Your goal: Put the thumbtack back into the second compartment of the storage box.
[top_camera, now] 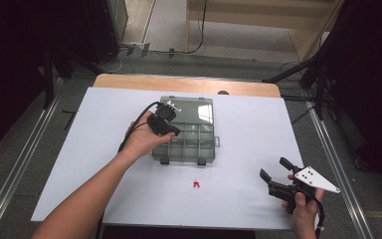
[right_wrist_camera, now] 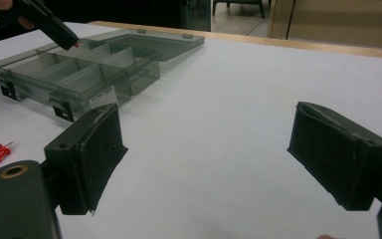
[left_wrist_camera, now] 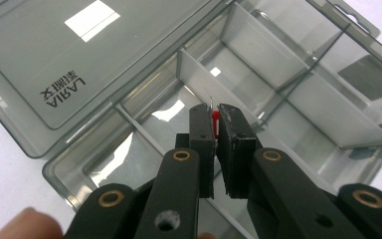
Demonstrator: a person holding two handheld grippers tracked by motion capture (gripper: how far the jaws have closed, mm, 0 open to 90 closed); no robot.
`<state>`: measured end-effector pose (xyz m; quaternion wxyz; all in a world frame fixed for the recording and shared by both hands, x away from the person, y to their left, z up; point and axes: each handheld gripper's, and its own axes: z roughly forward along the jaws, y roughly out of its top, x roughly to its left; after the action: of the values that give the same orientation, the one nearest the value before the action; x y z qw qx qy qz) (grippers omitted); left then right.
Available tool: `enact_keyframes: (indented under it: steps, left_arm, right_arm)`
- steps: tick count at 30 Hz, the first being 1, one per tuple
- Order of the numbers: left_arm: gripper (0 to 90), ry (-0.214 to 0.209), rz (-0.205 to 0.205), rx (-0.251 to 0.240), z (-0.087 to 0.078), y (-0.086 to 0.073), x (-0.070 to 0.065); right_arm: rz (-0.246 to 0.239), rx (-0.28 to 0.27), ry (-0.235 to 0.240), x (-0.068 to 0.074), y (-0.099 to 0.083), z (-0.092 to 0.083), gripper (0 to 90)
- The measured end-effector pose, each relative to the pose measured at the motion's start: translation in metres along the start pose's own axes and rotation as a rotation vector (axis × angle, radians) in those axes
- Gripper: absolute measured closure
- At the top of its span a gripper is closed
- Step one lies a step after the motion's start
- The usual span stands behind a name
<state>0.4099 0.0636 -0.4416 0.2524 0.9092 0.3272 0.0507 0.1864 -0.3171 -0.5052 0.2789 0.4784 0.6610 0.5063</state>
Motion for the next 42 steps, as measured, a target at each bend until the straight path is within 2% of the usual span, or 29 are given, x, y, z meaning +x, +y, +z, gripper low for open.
enact_keyframes:
  steps: [11, 14, 16, 20, 25, 29, 32, 33, 42]
  left_arm:
    - [83.4, 0.016, -0.001, 0.015, 0.008, 0.003, 0.004]
    - [74.9, 0.015, -0.001, 0.004, 0.006, 0.003, 0.002]
    - [65.7, 0.021, -0.006, -0.004, 0.004, 0.004, 0.000]
    - [47.2, -0.015, -0.013, 0.002, 0.001, 0.005, -0.004]
    - [30.6, -0.063, -0.024, -0.005, -0.006, 0.006, -0.008]
    - [12.0, -0.087, -0.024, -0.005, -0.012, 0.006, -0.013]
    - [2.5, -0.106, -0.011, 0.008, -0.015, 0.006, -0.017]
    - [0.0, -0.112, -0.007, 0.009, -0.016, 0.006, -0.018]
    - [0.0, -0.120, 0.045, 0.004, -0.024, 0.005, -0.035]
  right_arm:
    - [-0.001, -0.006, -0.001, -0.001, 0.000, 0.000, 14.2]
    - [-0.002, -0.005, -0.001, -0.001, 0.000, 0.000, 14.2]
    - [-0.001, -0.005, -0.001, -0.001, 0.000, 0.000, 14.2]
    - [0.000, -0.005, -0.001, -0.001, 0.000, 0.000, 14.2]
    - [0.001, -0.002, 0.000, 0.000, 0.000, 0.001, 14.2]
    - [-0.003, -0.001, 0.000, 0.000, 0.000, 0.001, 14.2]
    - [0.000, -0.001, 0.000, 0.000, 0.000, 0.001, 14.2]
    - [-0.001, -0.001, 0.001, 0.000, 0.000, 0.001, 14.2]
    - [-0.005, 0.001, 0.003, 0.001, 0.000, 0.002, 14.2]
